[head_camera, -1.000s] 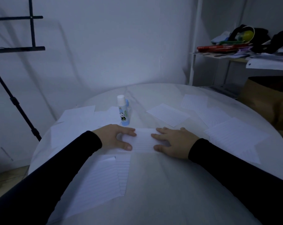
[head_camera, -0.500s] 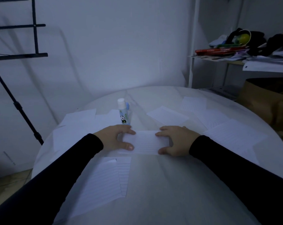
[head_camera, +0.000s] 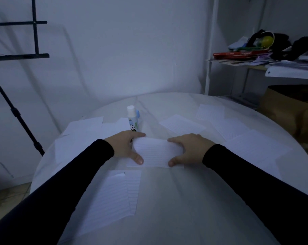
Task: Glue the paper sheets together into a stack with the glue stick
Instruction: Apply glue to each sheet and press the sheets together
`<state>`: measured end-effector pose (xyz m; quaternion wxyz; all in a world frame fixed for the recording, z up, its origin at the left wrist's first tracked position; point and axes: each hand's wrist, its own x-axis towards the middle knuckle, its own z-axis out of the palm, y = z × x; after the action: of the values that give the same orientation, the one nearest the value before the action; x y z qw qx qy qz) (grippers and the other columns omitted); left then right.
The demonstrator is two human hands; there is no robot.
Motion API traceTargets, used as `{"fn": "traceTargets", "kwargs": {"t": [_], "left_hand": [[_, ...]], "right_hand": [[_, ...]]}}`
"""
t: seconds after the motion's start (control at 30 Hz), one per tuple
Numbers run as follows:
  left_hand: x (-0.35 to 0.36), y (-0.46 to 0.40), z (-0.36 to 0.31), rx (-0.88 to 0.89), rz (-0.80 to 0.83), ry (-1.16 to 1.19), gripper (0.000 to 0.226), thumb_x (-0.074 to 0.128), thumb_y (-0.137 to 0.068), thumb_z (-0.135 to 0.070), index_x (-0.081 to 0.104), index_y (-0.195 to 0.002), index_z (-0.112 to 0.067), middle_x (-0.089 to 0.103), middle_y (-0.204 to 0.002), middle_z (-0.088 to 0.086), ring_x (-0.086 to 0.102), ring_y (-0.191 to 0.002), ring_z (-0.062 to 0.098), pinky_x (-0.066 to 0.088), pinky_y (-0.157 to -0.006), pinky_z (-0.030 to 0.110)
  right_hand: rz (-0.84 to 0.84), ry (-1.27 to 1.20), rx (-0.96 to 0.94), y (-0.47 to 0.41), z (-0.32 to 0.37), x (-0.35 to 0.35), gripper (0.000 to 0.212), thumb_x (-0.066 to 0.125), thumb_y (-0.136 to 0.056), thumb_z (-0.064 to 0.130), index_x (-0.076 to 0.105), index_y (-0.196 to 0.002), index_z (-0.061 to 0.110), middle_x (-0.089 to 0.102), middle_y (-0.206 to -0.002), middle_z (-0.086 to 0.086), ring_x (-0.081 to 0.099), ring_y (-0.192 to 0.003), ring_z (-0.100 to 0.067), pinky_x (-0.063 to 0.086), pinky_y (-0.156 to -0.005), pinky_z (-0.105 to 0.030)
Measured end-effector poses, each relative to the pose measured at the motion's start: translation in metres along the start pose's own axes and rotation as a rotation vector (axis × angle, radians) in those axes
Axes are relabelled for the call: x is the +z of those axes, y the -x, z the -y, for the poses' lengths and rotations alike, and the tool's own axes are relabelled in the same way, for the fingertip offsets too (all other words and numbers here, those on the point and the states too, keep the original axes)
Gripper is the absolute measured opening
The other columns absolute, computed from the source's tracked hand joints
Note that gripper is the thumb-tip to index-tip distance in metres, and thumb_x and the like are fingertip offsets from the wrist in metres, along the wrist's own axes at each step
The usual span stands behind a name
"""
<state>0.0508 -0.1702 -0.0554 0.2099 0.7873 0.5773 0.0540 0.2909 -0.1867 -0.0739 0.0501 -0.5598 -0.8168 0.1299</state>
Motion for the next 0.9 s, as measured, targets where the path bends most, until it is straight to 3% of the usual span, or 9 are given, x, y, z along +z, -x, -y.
{"fn": "traceTargets", "kwargs": {"t": [0.1,0.17,0.27,0.33,0.57,0.67,0.73,0.8,0.9], "left_hand": [[0.003,0.0,0.004,0.003,-0.059,0.071,0.075,0.089,-0.062,-0.024,0.05,-0.125,-0.032,0.055,-0.114,-0.013,0.051,-0.101,0.008,0.037,-0.081,0.017],[0.005,-0.001,0.009,0.028,-0.148,0.114,0.053,0.084,-0.068,-0.02,0.055,-0.109,-0.035,0.059,-0.102,-0.014,0.055,-0.083,0.007,0.039,-0.069,0.015],[0.005,-0.002,0.013,0.078,-0.249,0.15,0.021,0.072,-0.082,-0.017,0.061,-0.094,-0.029,0.059,-0.069,-0.022,0.046,-0.055,0.004,0.038,-0.063,0.018],[0.003,0.0,0.014,0.093,-0.273,0.15,0.01,0.068,-0.086,-0.018,0.064,-0.095,-0.02,0.054,-0.051,-0.026,0.044,-0.049,0.001,0.037,-0.06,0.014],[-0.012,0.01,0.018,0.08,-0.383,0.289,0.027,0.071,-0.083,-0.015,0.063,-0.104,-0.03,0.054,-0.072,-0.006,0.055,-0.049,0.006,0.045,-0.062,0.018],[-0.026,0.022,0.023,0.073,-0.391,0.29,0.026,0.072,-0.083,-0.015,0.062,-0.099,-0.033,0.053,-0.063,-0.006,0.055,-0.047,0.006,0.043,-0.058,0.015],[-0.034,0.03,0.029,0.064,-0.331,0.266,0.024,0.071,-0.084,-0.018,0.061,-0.099,-0.033,0.054,-0.059,-0.006,0.054,-0.047,0.007,0.044,-0.056,0.014],[-0.039,0.041,0.037,0.027,-0.248,0.239,0.024,0.072,-0.082,-0.03,0.061,-0.102,-0.034,0.056,-0.057,-0.009,0.054,-0.049,0.006,0.046,-0.056,0.018],[-0.049,0.059,0.055,-0.064,-0.161,0.26,0.06,0.078,-0.052,-0.063,0.06,-0.102,-0.035,0.059,-0.064,-0.018,0.059,-0.058,0.005,0.045,-0.061,0.018]], "right_hand": [[-0.033,-0.031,-0.007,-0.006,-0.001,0.003,0.096,0.071,-0.068,0.061,0.024,-0.147,0.034,0.039,-0.146,0.003,0.036,-0.134,-0.02,0.023,-0.113,-0.044],[-0.096,-0.12,0.004,-0.009,-0.002,0.004,0.089,0.073,-0.071,0.053,0.029,-0.146,0.032,0.043,-0.136,0.0,0.042,-0.127,-0.022,0.03,-0.109,-0.042],[-0.182,-0.2,0.024,-0.012,-0.004,0.004,0.062,0.07,-0.08,0.036,0.047,-0.137,0.023,0.049,-0.119,-0.003,0.05,-0.112,-0.021,0.039,-0.097,-0.03],[-0.206,-0.191,0.027,-0.013,-0.005,0.005,0.039,0.065,-0.086,0.029,0.06,-0.122,0.014,0.054,-0.111,-0.006,0.052,-0.106,-0.021,0.035,-0.083,-0.022],[-0.425,-0.486,0.042,-0.014,0.008,0.001,0.004,0.065,-0.084,0.019,0.066,-0.089,0.017,0.055,-0.072,0.008,0.049,-0.065,-0.006,0.035,-0.054,-0.009],[-0.451,-0.639,0.033,-0.013,0.022,-0.005,0.009,0.068,-0.083,0.017,0.067,-0.092,0.016,0.06,-0.075,0.006,0.052,-0.064,-0.002,0.041,-0.062,-0.01],[-0.391,-0.775,0.046,-0.011,0.033,-0.008,0.011,0.067,-0.085,0.016,0.067,-0.096,0.014,0.064,-0.079,0.002,0.058,-0.069,-0.012,0.05,-0.072,-0.027],[-0.307,-0.854,0.05,-0.009,0.044,-0.007,0.009,0.066,-0.086,0.016,0.065,-0.095,0.014,0.067,-0.085,-0.004,0.061,-0.076,-0.018,0.054,-0.076,-0.034],[-0.208,-0.882,0.047,-0.006,0.055,0.0,0.008,0.066,-0.086,0.014,0.066,-0.095,0.013,0.069,-0.091,-0.009,0.064,-0.083,-0.022,0.056,-0.08,-0.038]]}}
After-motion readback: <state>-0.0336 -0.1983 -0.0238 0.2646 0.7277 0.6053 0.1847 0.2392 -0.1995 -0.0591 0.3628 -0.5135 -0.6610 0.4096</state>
